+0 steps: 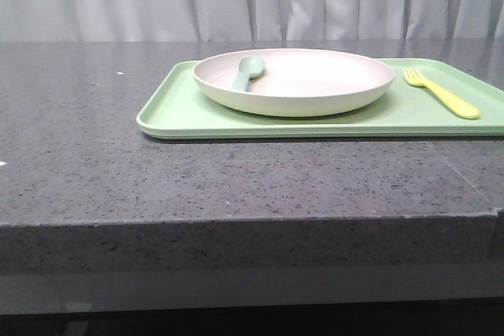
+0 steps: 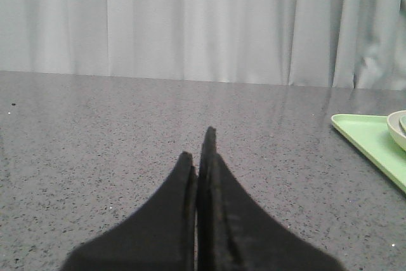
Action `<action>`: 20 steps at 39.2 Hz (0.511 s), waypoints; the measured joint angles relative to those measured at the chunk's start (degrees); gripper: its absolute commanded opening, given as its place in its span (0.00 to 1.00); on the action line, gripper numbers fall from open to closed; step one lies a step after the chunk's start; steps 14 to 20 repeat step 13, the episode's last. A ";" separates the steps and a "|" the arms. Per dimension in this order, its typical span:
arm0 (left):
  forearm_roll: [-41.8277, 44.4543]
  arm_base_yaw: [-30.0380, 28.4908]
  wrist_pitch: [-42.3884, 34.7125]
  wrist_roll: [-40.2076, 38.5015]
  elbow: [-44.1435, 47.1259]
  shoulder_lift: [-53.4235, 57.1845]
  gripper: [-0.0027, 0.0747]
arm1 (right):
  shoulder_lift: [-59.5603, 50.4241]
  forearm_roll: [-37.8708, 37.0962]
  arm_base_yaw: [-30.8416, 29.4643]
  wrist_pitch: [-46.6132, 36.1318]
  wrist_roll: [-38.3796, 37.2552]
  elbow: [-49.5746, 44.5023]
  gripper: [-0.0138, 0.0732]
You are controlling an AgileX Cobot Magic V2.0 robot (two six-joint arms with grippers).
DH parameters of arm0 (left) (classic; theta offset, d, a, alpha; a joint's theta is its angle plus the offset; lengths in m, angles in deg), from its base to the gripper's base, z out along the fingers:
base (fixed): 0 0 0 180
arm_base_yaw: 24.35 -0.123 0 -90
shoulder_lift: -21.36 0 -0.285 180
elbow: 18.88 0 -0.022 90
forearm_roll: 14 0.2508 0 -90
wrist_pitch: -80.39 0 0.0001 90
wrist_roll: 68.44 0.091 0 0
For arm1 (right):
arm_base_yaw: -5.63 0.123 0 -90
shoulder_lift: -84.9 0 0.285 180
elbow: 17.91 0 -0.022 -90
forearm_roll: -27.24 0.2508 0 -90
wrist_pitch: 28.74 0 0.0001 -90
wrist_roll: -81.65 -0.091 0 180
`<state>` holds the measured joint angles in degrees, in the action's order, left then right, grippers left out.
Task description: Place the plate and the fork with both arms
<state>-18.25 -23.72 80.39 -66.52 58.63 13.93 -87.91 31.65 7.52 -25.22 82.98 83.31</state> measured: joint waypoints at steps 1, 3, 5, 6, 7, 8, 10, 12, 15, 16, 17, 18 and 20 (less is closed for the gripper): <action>0.00 0.00 0.00 0.00 0.00 0.00 0.01 | 0.00 0.00 -0.04 0.00 0.00 0.00 0.04; 0.00 0.00 0.00 0.00 0.00 0.00 0.01 | 0.00 0.00 -0.04 0.00 0.00 0.00 0.04; 0.00 0.00 0.00 0.00 0.00 0.00 0.01 | 0.00 0.00 -0.13 0.00 0.00 0.00 0.04; 0.00 0.00 0.00 0.00 0.00 0.00 0.01 | 0.00 0.00 -0.13 0.00 0.00 0.00 0.04; 0.00 0.00 0.00 0.00 0.00 0.00 0.01 | 0.00 0.00 -0.25 0.00 0.00 0.00 0.04; 0.00 0.00 0.00 0.00 0.00 0.00 0.01 | 0.00 0.00 -0.25 0.00 0.00 0.00 0.04; 0.00 0.00 0.00 -0.11 0.00 0.00 0.01 | 0.00 0.00 -0.33 0.00 0.00 0.00 0.04; 0.00 0.00 0.00 -0.11 0.00 0.00 0.01 | 0.00 0.00 -0.33 0.00 0.00 0.00 0.04; 0.00 0.00 0.00 -0.11 0.00 0.00 0.01 | 0.00 0.00 -0.33 0.00 0.00 0.00 0.04; 0.00 0.00 0.00 -0.11 0.00 0.00 0.01 | 0.00 0.00 -0.33 0.00 0.00 0.00 0.04; 0.00 0.00 0.00 -0.11 0.00 0.00 0.01 | 0.00 0.00 -0.33 0.00 0.00 0.00 0.04; 0.00 0.00 0.00 -0.11 0.00 0.00 0.01 | 0.00 0.00 -0.33 0.00 0.00 0.00 0.04; 0.00 0.00 0.00 -0.11 0.00 0.00 0.01 | 0.00 0.00 -0.33 0.00 0.00 0.00 0.04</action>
